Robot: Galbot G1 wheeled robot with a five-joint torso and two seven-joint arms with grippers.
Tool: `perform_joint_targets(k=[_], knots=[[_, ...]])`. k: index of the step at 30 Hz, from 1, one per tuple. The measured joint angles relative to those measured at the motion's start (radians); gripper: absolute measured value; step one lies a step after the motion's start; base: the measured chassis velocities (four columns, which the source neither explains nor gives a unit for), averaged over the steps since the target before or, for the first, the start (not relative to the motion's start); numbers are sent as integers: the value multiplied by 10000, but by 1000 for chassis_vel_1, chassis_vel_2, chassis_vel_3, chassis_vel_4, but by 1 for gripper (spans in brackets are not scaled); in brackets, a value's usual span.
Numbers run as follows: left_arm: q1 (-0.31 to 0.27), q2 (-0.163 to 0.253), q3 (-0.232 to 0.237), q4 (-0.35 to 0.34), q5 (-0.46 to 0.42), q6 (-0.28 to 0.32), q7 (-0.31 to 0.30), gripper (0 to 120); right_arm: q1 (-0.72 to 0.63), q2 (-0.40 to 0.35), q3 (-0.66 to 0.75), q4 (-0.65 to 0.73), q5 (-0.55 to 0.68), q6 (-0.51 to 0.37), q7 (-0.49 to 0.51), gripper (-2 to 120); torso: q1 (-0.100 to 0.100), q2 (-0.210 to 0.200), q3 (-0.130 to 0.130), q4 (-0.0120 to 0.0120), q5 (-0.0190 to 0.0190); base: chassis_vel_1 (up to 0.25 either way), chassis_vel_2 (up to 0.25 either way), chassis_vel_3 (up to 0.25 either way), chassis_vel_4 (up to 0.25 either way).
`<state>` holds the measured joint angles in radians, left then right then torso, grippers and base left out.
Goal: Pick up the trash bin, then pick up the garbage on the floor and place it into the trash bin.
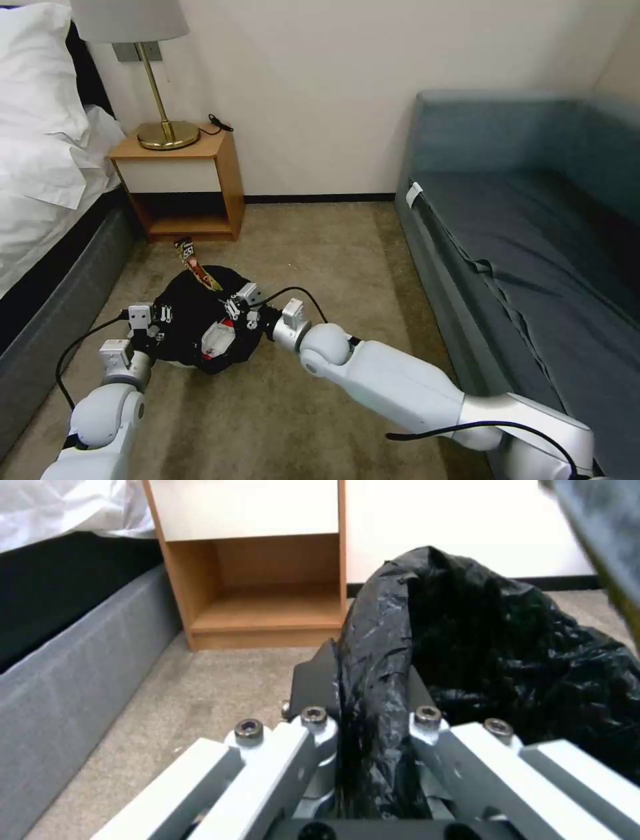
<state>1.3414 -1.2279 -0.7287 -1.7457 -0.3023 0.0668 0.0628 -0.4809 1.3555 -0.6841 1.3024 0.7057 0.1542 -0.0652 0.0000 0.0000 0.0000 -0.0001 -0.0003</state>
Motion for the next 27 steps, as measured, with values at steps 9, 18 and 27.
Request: perform_joint_targets(k=[9, 18, 27], knots=[[25, -13, -113, 114, -37, -125, 35, 7, -400, 309, -50, -382, -268, -168, 812, 10, 0, 0, 0, 1, 2, 0, 0, 0, 0], [6, -87, -122, 164, -46, -171, 56, 7, -472, 253, -58, -330, -483, -263, 1056, 41, 0, 0, 0, 0, 2, 0, 0, 0, 0], [23, -42, -281, 326, -63, -286, 87, 7, -469, 52, 214, -178, -603, -368, 1178, 74, 0, 0, 1, 0, 2, 0, 0, 0, 0]])
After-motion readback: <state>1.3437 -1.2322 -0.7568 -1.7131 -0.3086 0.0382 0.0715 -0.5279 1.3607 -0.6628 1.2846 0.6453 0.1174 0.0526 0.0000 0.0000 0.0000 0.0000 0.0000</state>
